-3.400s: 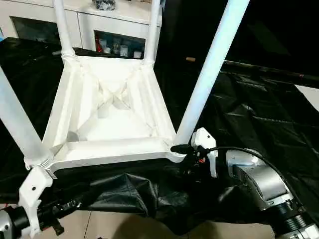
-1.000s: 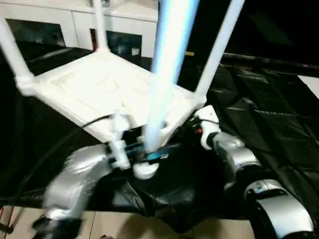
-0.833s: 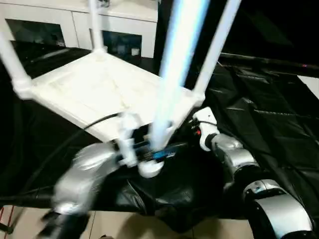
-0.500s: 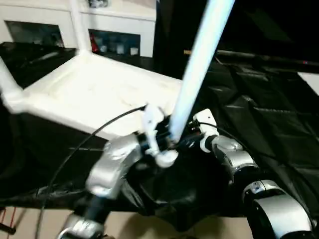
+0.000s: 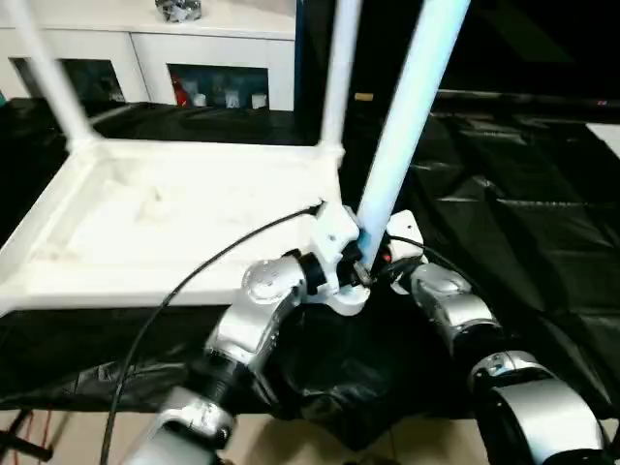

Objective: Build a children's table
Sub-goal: Rotate table base, then rotate leg to tighten

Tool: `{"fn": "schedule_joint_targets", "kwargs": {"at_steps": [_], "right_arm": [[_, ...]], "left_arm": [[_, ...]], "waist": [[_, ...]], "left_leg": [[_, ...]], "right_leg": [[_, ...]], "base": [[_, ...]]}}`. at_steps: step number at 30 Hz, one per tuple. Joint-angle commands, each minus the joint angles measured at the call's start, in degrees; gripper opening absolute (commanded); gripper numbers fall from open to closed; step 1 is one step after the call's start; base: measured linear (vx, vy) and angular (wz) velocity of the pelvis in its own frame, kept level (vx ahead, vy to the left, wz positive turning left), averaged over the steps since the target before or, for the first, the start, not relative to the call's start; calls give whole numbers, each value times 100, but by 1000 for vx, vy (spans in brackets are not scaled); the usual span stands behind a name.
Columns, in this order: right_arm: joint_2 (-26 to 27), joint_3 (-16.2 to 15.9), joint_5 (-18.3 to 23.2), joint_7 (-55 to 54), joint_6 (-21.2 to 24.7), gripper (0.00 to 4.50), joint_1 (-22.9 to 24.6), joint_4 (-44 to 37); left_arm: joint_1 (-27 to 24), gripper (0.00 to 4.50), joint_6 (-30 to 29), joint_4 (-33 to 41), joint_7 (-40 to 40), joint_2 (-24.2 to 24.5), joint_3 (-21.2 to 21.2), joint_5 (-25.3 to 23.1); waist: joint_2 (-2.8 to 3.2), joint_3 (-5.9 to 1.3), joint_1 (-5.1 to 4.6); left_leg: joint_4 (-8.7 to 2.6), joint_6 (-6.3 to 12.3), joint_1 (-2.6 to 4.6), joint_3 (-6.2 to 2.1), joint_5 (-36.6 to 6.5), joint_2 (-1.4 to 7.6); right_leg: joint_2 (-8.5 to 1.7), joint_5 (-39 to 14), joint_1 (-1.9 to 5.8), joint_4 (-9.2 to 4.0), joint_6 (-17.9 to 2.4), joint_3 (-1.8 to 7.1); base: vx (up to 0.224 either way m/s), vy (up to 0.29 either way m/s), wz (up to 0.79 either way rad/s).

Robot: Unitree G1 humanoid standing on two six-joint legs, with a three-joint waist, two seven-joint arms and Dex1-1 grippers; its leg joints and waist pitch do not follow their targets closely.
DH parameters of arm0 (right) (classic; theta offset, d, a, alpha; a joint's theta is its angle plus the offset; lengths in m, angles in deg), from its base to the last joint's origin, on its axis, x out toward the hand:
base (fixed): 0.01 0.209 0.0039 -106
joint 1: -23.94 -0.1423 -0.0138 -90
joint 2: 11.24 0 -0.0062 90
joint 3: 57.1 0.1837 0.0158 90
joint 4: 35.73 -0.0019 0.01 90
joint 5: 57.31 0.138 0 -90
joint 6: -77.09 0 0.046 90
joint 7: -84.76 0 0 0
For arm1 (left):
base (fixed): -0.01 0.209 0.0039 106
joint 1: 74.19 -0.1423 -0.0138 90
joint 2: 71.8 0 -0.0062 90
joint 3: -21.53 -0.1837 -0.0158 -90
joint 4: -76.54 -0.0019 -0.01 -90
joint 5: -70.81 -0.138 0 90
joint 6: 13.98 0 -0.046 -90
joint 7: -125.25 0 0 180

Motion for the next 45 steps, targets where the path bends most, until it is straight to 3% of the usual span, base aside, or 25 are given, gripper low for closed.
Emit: {"fn": "schedule_joint_targets", "kwargs": {"at_steps": [1, 6, 7, 11, 13, 14, 15, 17, 21, 24, 29, 34, 36, 39, 45], "right_arm": [[-107, 105, 13, -13, -173, 375, -120, -74], [-623, -65, -54, 851, -196, 375, 239, -719], [-789, -126, -26, 1190, -145, 375, 398, -1003], [-1437, -434, 111, 2411, 136, 375, 1038, -2185], [-1861, -613, 305, 3107, 462, 375, 1499, -3036], [-1861, -613, 305, 3107, 462, 375, 1499, -3036], [-2004, -668, 382, 3299, 604, 375, 1672, -3371], [-2201, -740, 487, 3539, 828, 375, 1914, -3864], [-2557, -779, 689, 3898, 1348, 375, 2374, -4916], [-2625, -757, 728, 3938, 1533, 375, 2448, -5198], [-2774, -726, 824, 3899, 1955, 375, 2607, -5807], [-2891, -657, 916, 3902, 2283, 375, 2775, -6187], [-2924, -658, 939, 3903, 2347, 375, 2812, -6267], [-2962, -665, 994, 3873, 2517, 375, 2869, -6445], [-2985, -668, 1035, 3832, 2666, 375, 2927, -6632]], "left_arm": [[-39, 412, -106, 21, 309, 159, -1, -1], [-273, 412, -180, 190, 1004, 665, -6, 140], [-320, 395, -281, 267, 1217, 844, -40, 172], [-307, 371, -293, 226, 1562, 1373, -126, 7], [-166, 336, -304, -65, 1693, 1598, -201, -222], [-166, 332, -304, -65, 1693, 1598, -201, -222], [-100, 332, -266, -206, 1730, 1677, -256, -335], [11, 319, -167, -436, 1783, 1771, -327, -481], [311, 288, -93, -863, 1899, 1785, -370, -519], [347, 258, -178, -884, 2034, 1736, -395, -507], [446, 225, -200, -1098, 1687, 1695, -525, -876], [578, 193, -282, -1211, 1620, 1667, -487, -889], [593, 164, -375, -1173, 1567, 1655, -464, -915], [624, 158, -513, -1161, 1458, 1645, -488, -1024], [702, 112, -511, -1249, 1324, 1673, -568, -1208]], "waist": [[20, -422, 43], [68, -413, 85], [82, -413, 93], [184, -406, 147], [144, -403, 163], [141, -388, 169], [130, -372, 184], [157, -385, 196], [152, -375, 177], [148, -382, 171], [126, -397, 176], [113, -379, 185], [125, -385, 186], [130, -384, 182], [139, -368, 176]], "left_leg": [[-344, 129, 13, 40, -1352, -2], [-349, 175, 17, 51, -1361, -2], [-350, 194, 19, 50, -1378, 0], [-353, 210, 41, 53, -1473, 0], [-355, 252, 14, 57, -1483, -8], [-361, 275, 19, 54, -1501, -23], [-367, 275, 9, 55, -1525, -25], [-363, 251, 27, 43, -1536, -13], [-378, 213, 21, 26, -1565, -24], [-383, 215, 0, 15, -1514, -23], [-375, 268, -3, 15, -1328, -7], [-380, 236, 11, 19, -1421, -17], [-386, 228, 6, 12, -1386, -8], [-384, 237, 1, 12, -1340, -11], [-398, 190, 14, 2, -1495, -9]], "right_leg": [[-330, -994, 327, -458, -1424, 197], [-297, -910, 325, -444, -1453, 189], [-290, -885, 328, -439, -1421, 189], [-250, -792, 330, -464, -1382, 175], [-264, -904, 352, -472, -1359, 178], [-238, -1017, 352, -493, -1287, 174], [-263, -1394, 342, -531, -1169, 176], [-282, -1560, 323, -534, -1106, 187], [-276, -1857, 303, -589, -952, 193], [-289, -1705, 311, -574, -1024, 185], [-295, -1389, 324, -549, -1111, 198], [-310, -1848, 309, -605, -954, 194], [-309, -1746, 311, -596, -961, 194], [-300, -1559, 322, -582, -1020, 193], [-308, -1968, 298, -629, -894, 191]], "base": [[0, 0, 0], [0, 0, 0], [0, 0, 0], [0, 0, 0], [0, 0, 0], [0, 0, 0], [0, 0, 0], [0, 0, 0], [0, 0, 0], [0, 0, 0], [0, 0, 0], [0, 0, 0], [0, 0, 0], [0, 0, 0], [0, 0, 0]]}}
